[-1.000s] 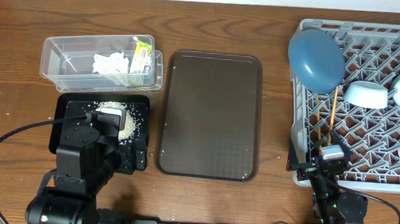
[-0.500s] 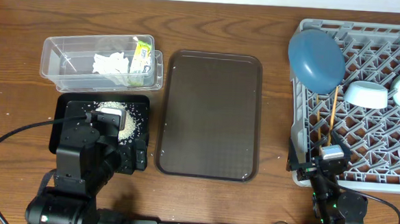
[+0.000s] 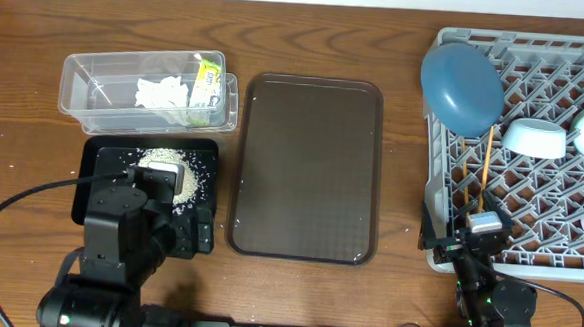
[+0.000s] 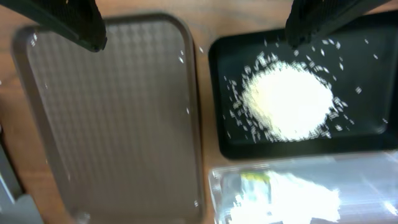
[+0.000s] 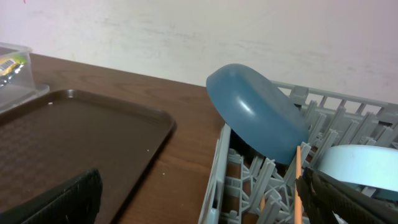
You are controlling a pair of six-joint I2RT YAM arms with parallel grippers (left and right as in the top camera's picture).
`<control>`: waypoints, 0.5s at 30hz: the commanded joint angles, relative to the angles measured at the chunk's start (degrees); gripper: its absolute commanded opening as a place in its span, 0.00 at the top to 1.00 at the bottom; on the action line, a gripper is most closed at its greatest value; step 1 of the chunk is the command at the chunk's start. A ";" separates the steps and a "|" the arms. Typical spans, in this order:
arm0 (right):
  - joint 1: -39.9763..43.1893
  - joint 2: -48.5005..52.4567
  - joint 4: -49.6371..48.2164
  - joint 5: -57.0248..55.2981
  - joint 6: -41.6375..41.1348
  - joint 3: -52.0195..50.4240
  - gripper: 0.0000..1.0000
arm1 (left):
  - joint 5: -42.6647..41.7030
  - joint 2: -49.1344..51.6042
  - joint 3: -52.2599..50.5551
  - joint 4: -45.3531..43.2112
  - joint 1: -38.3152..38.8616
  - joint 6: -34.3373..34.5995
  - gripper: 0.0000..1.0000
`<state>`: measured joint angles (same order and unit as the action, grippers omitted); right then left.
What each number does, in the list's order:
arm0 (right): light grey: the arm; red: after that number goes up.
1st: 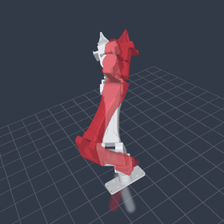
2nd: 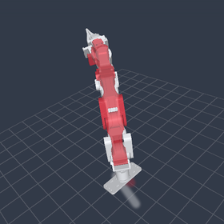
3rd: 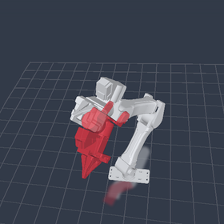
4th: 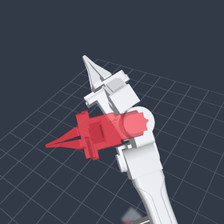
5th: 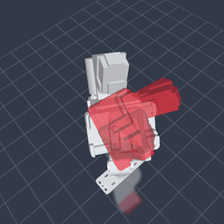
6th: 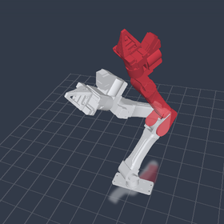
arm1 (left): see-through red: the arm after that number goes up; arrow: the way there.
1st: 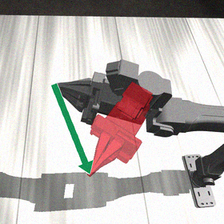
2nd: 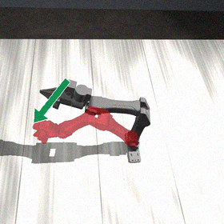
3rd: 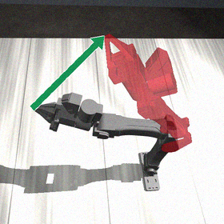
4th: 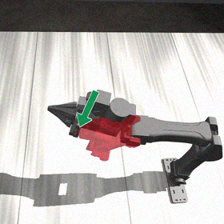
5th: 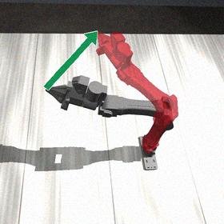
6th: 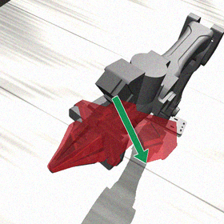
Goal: Sort waste into correct bins and load items into the dishwasher rack
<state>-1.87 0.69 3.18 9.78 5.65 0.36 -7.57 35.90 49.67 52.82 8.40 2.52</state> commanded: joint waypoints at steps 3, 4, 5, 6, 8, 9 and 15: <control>-0.31 -0.35 0.24 0.28 0.39 -0.07 0.01 | 3.80 -4.87 -2.89 -6.14 -0.83 -0.87 0.05; -0.31 -0.35 0.24 0.28 0.42 -0.07 0.01 | 3.80 -6.34 -4.22 -8.07 -1.27 -0.87 0.05; -0.31 -0.35 0.24 0.28 0.39 -0.07 0.01 | 3.80 -7.69 -5.55 -9.81 -1.55 -0.87 0.05; -0.31 -0.35 0.24 0.28 0.39 -0.07 0.01 | 3.80 -9.29 -7.34 -12.02 -1.77 -0.87 0.05; -0.31 -0.35 0.24 0.28 0.42 -0.07 0.01 | 3.80 -12.26 -11.13 -16.57 -1.86 -0.85 0.05; -0.31 -0.35 0.24 0.28 0.42 -0.07 0.01 | 3.78 -13.64 -13.05 -19.02 -1.86 -0.85 0.05; -0.31 -0.35 0.24 0.28 0.42 -0.07 0.01 | 3.08 -23.15 -26.01 -34.77 -1.86 -0.81 0.05</control>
<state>-1.87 0.69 3.16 9.78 5.65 0.36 -4.51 16.62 27.90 21.65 6.79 2.52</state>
